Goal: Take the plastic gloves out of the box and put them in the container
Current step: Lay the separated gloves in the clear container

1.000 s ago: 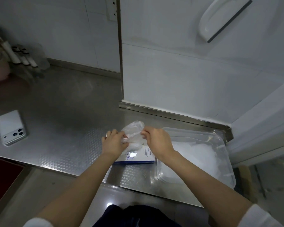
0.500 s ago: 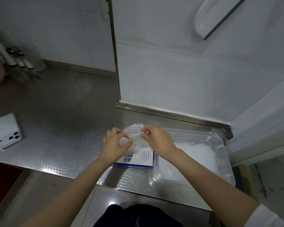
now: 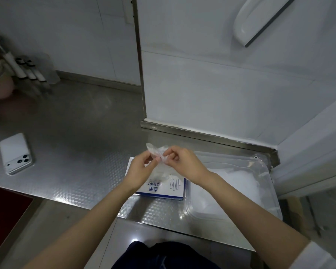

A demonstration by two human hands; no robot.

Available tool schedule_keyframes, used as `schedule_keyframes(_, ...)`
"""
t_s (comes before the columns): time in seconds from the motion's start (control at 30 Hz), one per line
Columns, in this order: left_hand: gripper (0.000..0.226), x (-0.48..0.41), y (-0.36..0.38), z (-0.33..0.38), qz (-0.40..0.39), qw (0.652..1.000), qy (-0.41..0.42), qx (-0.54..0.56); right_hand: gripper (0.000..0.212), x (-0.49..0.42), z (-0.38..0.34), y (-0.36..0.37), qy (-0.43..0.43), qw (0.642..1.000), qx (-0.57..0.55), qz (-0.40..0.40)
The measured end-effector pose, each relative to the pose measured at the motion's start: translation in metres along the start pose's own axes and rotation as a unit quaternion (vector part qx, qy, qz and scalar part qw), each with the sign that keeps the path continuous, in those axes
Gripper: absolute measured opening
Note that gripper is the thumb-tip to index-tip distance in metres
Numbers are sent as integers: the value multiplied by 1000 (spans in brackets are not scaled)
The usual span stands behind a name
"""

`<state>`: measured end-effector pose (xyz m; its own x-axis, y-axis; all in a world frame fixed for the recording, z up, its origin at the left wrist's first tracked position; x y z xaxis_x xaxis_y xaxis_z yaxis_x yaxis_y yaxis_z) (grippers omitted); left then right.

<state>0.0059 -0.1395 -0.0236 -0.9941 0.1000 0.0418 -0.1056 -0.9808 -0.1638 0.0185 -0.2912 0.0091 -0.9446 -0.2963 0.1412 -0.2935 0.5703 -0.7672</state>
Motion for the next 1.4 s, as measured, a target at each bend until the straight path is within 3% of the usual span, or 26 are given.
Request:
schedule_keyframes(0.1, 20, -2, -4, 4, 12, 999, 30, 11, 14, 2, 1, -5, -8, 997, 76, -22)
schedule_keyframes(0.2, 21, -3, -5, 7, 5, 999, 38, 9, 28, 3, -1, -6, -15, 990, 124, -62)
schedule_keyframes(0.47, 7, 1, 1, -5, -17, 999, -3, 27, 16, -3, -19, -4, -19, 996, 92, 9)
schedule_keyframes(0.63, 7, -2, 4, -23, -38, 997, -8, -68, 11, -1, -20, -6, 0, 998, 54, 41)
schedule_keyframes(0.77, 30, -5, 5, -33, -11, 988, -20, -151, 13, 0, -22, -8, 2, 996, 55, 70)
schedule_keyframes(0.97, 41, -7, -2, -40, -9, 959, -48, -279, 15, 5, -26, -9, -2, 993, 74, 96)
schedule_keyframes(1.13, 21, -4, -9, -48, -11, 930, -61, -363, 15, 3, -35, -29, 1, 988, 41, 152)
schedule_keyframes(1.23, 24, -7, -13, -48, 13, 925, -59, -376, 18, 0, -36, -44, 8, 985, 40, 168)
schedule_keyframes(1.4, 14, -10, -11, -41, 13, 914, -51, -402, 16, 2, -29, -84, 29, 961, 19, 276)
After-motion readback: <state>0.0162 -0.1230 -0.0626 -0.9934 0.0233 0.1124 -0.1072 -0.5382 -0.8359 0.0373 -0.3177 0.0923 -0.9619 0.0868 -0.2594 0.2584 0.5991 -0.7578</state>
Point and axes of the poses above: each hand's wrist, its own x-axis away from the middle knuckle, its own y-axis out of the palm, z = x × y, the point moved 3 cm from there along -x, towards the middle knuckle, and after that the axes turned 9 degrees about x, right-handed, at the moved point
